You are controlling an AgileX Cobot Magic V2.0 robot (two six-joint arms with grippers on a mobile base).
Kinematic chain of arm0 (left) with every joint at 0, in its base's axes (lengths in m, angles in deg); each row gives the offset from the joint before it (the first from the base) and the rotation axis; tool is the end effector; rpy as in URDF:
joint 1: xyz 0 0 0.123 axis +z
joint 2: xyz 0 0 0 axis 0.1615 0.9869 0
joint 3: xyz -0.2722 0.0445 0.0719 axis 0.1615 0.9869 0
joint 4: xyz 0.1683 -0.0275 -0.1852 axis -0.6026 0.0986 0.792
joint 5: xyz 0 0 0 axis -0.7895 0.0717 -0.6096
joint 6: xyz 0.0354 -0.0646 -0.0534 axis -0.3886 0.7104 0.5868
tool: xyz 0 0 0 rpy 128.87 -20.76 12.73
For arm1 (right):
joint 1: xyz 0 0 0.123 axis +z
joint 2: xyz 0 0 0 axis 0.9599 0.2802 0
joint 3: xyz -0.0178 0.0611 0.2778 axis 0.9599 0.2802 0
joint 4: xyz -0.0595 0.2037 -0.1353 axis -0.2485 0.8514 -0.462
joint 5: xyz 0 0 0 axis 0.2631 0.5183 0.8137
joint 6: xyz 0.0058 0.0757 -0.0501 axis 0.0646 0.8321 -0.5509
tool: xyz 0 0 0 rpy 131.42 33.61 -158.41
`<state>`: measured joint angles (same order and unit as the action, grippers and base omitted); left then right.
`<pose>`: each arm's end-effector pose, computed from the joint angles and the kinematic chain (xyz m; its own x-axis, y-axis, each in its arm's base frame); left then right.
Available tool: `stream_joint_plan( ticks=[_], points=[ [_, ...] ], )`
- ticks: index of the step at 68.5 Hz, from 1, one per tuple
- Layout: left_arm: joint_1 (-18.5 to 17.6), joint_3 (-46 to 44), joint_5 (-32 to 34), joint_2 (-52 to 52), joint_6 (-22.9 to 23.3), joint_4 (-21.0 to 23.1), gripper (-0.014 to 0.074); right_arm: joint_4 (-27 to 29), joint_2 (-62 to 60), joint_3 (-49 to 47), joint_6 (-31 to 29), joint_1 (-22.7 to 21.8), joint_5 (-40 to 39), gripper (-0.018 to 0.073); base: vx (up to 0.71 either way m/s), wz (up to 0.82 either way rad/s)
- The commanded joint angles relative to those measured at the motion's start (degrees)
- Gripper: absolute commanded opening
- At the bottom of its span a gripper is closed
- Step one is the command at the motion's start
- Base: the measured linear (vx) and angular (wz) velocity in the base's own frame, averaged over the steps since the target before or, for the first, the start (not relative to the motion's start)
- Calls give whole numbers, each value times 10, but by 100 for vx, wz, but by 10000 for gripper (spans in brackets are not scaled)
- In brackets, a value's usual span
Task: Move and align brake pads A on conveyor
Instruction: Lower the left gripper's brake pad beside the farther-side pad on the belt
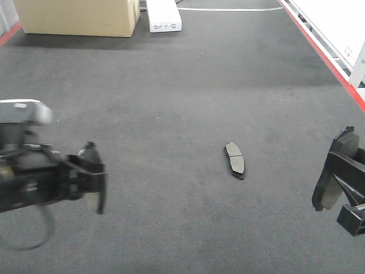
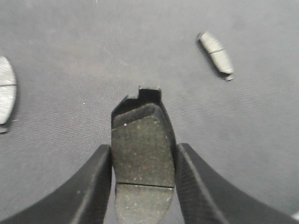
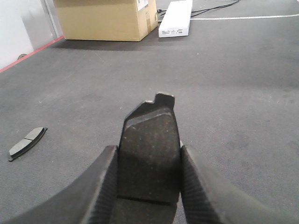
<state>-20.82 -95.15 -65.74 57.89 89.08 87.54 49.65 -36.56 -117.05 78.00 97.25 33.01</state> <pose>0.1993 -0.1162 0.2908 -0.7196 -0.0281 -0.6938 0.2474 0.9232 -0.2940 0.1146 0.0428 0.3154 -0.2392 0.0320 -0.9704 -0.3065 0.9459 0.1068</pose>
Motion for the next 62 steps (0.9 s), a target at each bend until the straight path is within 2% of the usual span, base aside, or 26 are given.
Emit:
stream_joint_plan(
  ticks=[1,15,30,45,62],
  points=[
    [-2,-33,71,44,-2,6,90,-8,-1,-18,-3,-2,-56,24,0,0],
    [8,-148,41,190,-1,1,98,-8,-1,-18,-3,-2,-56,24,0,0],
    [49,-243,17,318,11,6,104,-8,-1,-18,-3,-2,-56,24,0,0],
    [68,-303,-1,390,11,6,111,-8,-1,-18,-3,-2,-56,24,0,0],
    [90,-328,-8,427,11,6,115,-8,-1,-18,-3,-2,-56,24,0,0]
  ],
)
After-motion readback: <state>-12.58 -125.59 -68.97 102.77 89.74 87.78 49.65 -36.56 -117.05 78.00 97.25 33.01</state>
